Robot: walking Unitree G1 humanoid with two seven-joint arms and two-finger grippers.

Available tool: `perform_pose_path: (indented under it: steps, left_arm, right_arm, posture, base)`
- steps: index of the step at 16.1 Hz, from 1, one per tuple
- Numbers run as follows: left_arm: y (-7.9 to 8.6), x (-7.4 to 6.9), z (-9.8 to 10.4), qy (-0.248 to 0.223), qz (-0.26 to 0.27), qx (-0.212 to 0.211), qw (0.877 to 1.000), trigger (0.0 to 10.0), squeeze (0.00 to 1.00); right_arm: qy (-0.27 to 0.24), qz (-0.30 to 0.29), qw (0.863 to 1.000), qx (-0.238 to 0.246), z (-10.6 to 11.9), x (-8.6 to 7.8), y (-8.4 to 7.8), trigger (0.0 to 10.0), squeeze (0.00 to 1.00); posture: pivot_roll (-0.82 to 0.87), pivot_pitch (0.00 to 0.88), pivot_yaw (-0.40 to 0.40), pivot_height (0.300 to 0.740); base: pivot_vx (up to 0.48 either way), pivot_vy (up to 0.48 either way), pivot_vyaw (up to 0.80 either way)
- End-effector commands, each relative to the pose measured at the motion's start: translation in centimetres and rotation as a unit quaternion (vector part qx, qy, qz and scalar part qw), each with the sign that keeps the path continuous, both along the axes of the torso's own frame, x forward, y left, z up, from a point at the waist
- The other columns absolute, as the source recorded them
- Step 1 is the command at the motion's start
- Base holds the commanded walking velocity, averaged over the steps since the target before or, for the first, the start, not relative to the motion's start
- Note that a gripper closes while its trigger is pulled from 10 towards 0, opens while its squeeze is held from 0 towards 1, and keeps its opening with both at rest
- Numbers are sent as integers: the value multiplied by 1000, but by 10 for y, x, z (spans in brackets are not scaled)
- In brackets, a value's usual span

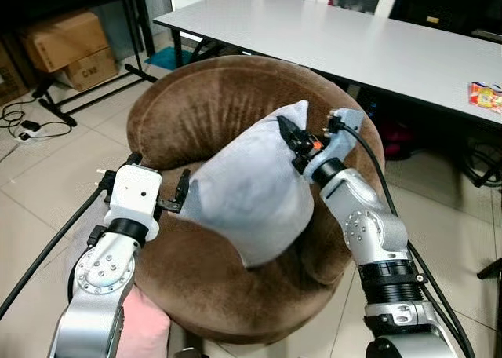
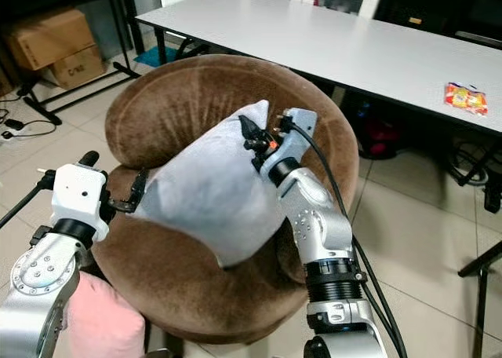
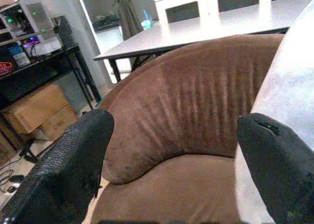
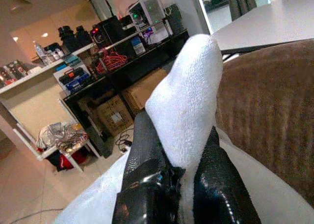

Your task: Move the pillow to the sofa from floor

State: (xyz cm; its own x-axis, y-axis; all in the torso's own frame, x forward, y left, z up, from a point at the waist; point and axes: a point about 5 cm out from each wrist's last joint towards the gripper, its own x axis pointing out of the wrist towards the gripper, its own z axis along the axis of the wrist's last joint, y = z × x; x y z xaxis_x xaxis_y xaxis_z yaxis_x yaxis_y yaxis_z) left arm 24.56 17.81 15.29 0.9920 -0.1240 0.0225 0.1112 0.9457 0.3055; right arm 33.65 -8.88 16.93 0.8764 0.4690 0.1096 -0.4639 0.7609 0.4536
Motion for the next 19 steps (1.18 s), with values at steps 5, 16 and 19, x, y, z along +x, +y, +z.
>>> perform_pose_path:
  steps: [5, 16, 19]
  left_arm:
    - [1, -8, -2, 9, -12, 26, 1000, 10000, 0]
    - [3, -16, 0, 22, -38, 61, 997, 10000, 0]
    - [5, -18, -2, 26, -34, 62, 997, 10000, 0]
  right_arm:
    - [10, -20, 1000, -19, 20, 9, 33, 10000, 0]
    - [-79, 156, 974, -144, 32, 32, 39, 10000, 0]
    - [-90, 168, 970, -152, 34, 34, 37, 10000, 0]
  posture:
    - [16, 0, -29, 740]
    - [41, 0, -35, 740]
    - [38, 0, -38, 740]
  base:
    - [0, 0, 0]
    - [0, 0, 0]
    - [0, 0, 0]
